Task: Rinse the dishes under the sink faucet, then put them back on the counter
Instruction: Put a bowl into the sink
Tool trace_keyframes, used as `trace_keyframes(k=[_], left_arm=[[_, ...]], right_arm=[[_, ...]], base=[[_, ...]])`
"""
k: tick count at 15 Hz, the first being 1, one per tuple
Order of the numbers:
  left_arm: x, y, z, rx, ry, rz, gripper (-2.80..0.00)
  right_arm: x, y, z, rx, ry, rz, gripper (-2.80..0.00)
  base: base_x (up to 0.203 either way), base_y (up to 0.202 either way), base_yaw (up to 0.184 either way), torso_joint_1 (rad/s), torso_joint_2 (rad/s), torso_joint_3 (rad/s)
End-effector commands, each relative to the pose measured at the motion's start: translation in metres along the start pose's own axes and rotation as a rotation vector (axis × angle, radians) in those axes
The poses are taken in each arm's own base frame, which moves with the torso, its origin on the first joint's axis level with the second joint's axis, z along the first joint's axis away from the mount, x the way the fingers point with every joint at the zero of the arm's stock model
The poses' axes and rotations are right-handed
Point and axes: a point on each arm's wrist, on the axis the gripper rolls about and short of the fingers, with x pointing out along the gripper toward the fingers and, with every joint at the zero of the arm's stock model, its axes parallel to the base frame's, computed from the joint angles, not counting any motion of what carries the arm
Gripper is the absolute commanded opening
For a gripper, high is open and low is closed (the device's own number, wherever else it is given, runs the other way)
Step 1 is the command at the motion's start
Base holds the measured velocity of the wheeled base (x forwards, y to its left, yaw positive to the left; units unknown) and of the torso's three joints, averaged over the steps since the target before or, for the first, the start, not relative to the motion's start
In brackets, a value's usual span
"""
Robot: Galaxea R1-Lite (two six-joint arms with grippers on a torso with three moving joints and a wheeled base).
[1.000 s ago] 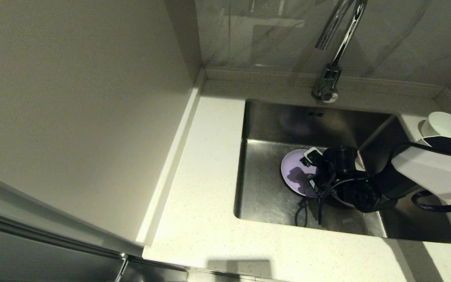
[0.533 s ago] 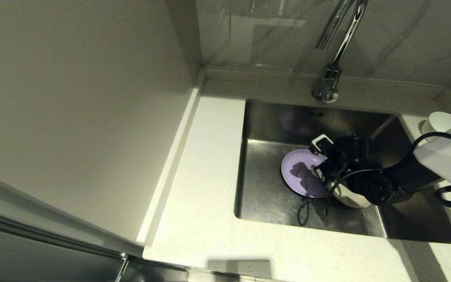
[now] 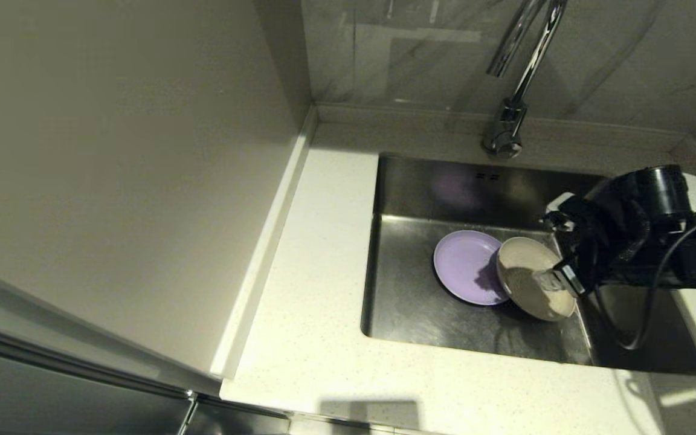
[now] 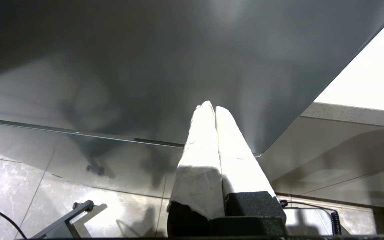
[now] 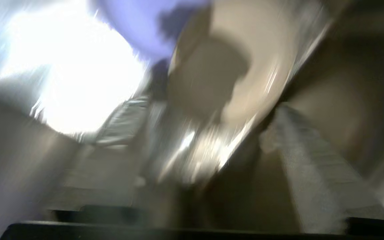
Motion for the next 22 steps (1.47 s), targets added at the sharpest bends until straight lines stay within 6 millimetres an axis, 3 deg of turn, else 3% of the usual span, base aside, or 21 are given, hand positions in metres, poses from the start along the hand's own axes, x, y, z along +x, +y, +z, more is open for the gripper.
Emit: trace_keyframes(k=[1, 10, 12, 15, 16, 18, 22], left_arm=[[0.000, 0.000, 0.000, -0.001, -0.004, 0.001, -2.80], [0.000, 0.000, 0.000, -0.001, -0.004, 0.001, -2.80], [0.000, 0.000, 0.000, -0.001, -0.004, 0.001, -2.80], [0.000, 0.000, 0.000, 0.000, -0.004, 0.001, -2.80], [0.000, 0.000, 0.000, -0.001, -0.004, 0.001, -2.80], [0.000, 0.000, 0.000, 0.000, -0.004, 0.001, -2.80], [0.000, 0.000, 0.000, 0.000, -0.004, 0.001, -2.80]], right_arm=[[-0.053, -0.004, -0.009, 0.040, 0.074, 0.030, -2.80], [-0.116, -0.034, 0.000, 0.448, 0.285, -0.013, -2.80], [-0.114, -0.053, 0.017, 0.545, 0.242, -0.071, -2.80], [-0.077, -0.092, 0.037, 0.582, 0.180, -0.238, -2.80], [-0.062, -0.107, 0.040, 0.566, 0.141, -0.299, 0.00], [-0.039, -0.135, 0.037, 0.541, 0.092, -0.385, 0.00], [-0.020, -0.175, 0.027, 0.508, 0.097, -0.469, 0.00]], base=[[0.000, 0.000, 0.000, 0.000, 0.00, 0.000], [0.000, 0.000, 0.000, 0.000, 0.00, 0.000], [0.000, 0.000, 0.000, 0.000, 0.00, 0.000], [0.000, 0.000, 0.000, 0.000, 0.00, 0.000], [0.000, 0.000, 0.000, 0.000, 0.00, 0.000], [0.000, 0.000, 0.000, 0.000, 0.00, 0.000], [0.000, 0.000, 0.000, 0.000, 0.00, 0.000]])
